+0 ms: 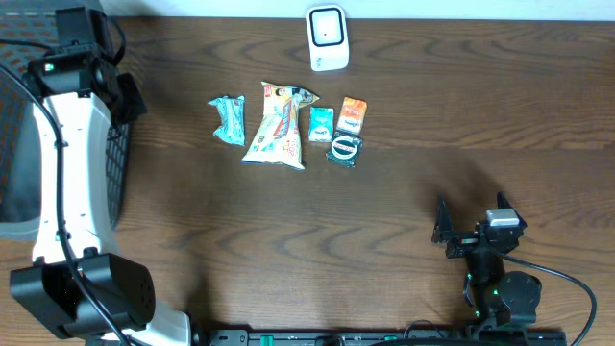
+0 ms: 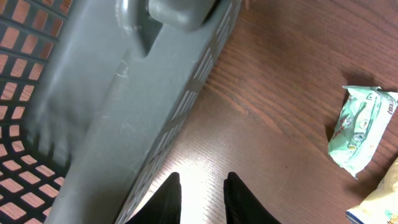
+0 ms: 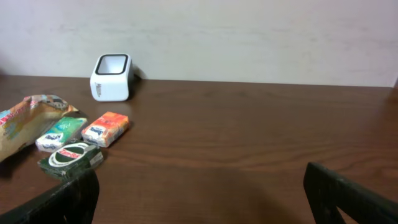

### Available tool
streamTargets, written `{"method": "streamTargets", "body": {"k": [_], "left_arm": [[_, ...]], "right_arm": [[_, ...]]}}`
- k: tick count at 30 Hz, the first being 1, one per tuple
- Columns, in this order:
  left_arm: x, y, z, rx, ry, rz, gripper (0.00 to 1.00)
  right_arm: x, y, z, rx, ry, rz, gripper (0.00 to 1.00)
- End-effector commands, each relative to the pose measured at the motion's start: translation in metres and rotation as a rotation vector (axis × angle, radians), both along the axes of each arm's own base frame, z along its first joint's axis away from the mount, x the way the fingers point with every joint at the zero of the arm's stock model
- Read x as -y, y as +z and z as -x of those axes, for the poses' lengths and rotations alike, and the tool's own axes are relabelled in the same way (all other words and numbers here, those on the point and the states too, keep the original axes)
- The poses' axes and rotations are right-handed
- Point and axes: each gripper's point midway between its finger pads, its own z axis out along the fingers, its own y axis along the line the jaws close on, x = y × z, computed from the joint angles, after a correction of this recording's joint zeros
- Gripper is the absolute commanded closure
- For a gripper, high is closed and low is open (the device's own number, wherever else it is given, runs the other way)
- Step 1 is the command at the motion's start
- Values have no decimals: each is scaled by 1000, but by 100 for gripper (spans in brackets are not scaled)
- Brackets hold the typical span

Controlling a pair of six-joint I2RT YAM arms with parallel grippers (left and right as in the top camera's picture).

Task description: Scan the item barcode

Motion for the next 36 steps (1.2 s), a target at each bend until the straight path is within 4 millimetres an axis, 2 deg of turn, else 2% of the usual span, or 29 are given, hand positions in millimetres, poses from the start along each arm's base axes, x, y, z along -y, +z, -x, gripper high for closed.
{"method": "streamTargets", "body": {"k": [1, 8, 13, 17, 27, 31, 36], "left_arm": [[-9, 9, 2, 22, 15, -34, 74], [2, 20, -10, 105, -18, 21, 62], [0, 41, -2, 158, -11, 4, 62], [1, 50, 7, 170, -11, 1, 62], [-2, 17, 14, 32, -40, -7, 60], [-16, 21, 18, 16, -1, -85, 60], [-25, 23, 21, 15, 31, -116, 60]], "right_arm": [[-1, -1, 0, 0, 5, 0, 1], [-1, -1, 0, 0, 5, 0, 1], [-1, -1, 0, 0, 5, 0, 1], [-1, -1, 0, 0, 5, 0, 1], [-1, -1, 0, 0, 5, 0, 1], [-1, -1, 0, 0, 5, 0, 1], [-1, -1, 0, 0, 5, 0, 1]]}}
